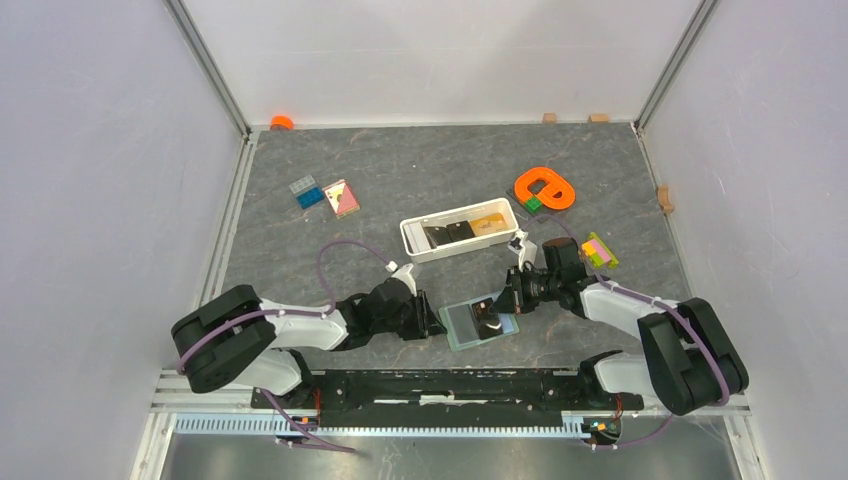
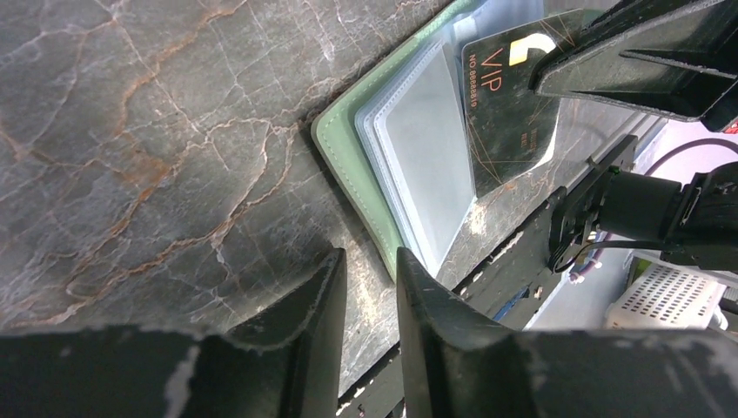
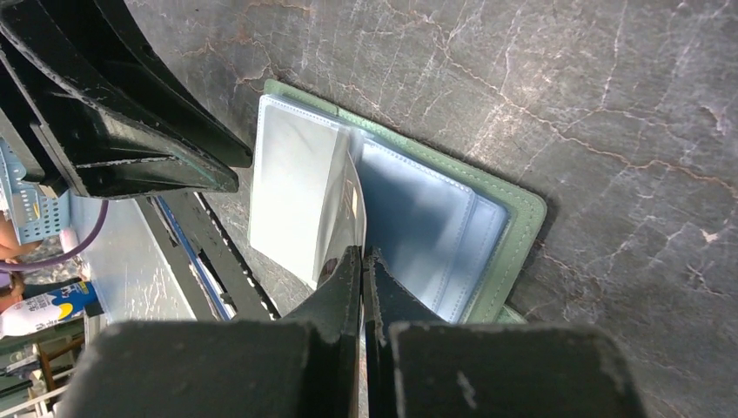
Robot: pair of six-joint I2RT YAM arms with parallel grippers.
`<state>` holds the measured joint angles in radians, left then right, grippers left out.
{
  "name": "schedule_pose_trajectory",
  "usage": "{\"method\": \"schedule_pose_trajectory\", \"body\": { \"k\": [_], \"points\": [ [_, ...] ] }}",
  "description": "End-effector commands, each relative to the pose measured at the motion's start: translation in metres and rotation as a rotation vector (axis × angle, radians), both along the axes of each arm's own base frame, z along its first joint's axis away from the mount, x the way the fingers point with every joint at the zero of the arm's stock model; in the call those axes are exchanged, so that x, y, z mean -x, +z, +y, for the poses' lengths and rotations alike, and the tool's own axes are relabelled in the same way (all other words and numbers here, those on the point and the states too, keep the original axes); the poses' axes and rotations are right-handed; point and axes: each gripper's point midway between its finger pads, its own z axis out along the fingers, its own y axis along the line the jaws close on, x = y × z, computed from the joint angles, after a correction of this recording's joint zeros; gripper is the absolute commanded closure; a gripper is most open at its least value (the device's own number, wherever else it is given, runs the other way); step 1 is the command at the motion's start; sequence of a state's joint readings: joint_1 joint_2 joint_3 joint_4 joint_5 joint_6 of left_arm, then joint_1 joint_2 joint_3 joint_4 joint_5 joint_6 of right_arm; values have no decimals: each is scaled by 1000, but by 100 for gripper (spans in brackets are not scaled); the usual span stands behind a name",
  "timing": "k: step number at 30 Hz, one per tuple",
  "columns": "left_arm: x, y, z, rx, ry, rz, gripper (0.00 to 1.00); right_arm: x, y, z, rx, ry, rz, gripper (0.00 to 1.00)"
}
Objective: Put the credit cards into the card holder
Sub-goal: Insert the credit card into the card holder.
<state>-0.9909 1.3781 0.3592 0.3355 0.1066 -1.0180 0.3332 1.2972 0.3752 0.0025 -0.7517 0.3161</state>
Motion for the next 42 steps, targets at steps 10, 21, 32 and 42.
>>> {"method": "schedule_pose_trajectory", "body": {
  "k": [10,21,32,42],
  "points": [
    [-1,-8,-7,-1,2,17,77,-3,-14,-1,3,-48,13,100],
    [-2,-14,-6,-31,1,26,89,-5,-18,2,-4,-60,14,100],
    [-2,-15,-6,-41,2,28,93,0,-21,7,11,-36,23,100],
    [-3,-16,-3,-50,15,27,98,11,-45,-16,153,-94,61,100]
  ]
}}
